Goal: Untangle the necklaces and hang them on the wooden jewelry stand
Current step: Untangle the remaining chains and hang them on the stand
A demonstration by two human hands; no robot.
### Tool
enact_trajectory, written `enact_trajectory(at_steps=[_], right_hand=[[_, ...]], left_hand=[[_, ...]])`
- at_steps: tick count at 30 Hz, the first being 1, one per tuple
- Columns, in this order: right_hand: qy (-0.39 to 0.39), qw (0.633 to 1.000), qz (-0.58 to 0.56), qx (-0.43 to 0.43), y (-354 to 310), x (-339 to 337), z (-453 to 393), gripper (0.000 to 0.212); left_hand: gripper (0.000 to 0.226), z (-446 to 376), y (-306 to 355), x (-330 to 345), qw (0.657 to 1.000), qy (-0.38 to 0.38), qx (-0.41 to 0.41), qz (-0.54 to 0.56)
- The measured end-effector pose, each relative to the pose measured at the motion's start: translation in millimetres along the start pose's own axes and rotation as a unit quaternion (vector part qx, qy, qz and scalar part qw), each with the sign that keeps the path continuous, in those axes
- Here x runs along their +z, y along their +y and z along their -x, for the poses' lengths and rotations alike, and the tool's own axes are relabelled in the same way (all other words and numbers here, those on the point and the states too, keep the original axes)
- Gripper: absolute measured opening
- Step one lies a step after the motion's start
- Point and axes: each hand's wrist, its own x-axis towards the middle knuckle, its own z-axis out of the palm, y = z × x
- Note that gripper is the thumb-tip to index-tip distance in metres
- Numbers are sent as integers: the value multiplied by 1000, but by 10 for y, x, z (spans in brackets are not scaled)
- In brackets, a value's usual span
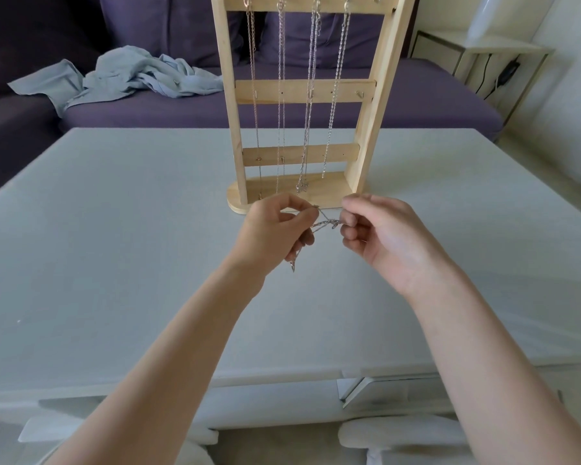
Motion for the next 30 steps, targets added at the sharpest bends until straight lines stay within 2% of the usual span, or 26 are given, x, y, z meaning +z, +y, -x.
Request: enact_trajectory(at_steps=[8, 12, 16, 20, 28, 30], right_hand=[[-85, 995, 44, 10, 1, -1, 26, 4], [-113, 989, 84, 40, 2, -11, 41, 6], [-69, 987, 139, 47, 18, -17, 36, 8], [-4, 996, 80, 49, 12, -19, 21, 10], [17, 998, -25, 54, -8, 4, 12, 12], [22, 998, -34, 45, -3, 2, 1, 13]], left_hand=[[18, -24, 1, -15, 998, 33, 49, -25], [12, -24, -11, -11, 991, 41, 102, -72], [5, -25, -37, -24, 977, 56, 152, -137], [7, -14, -67, -1, 963, 61, 173, -197], [11, -6, -55, 61, 965, 41, 159, -204], [15, 0, -39, 76, 977, 23, 119, -175]])
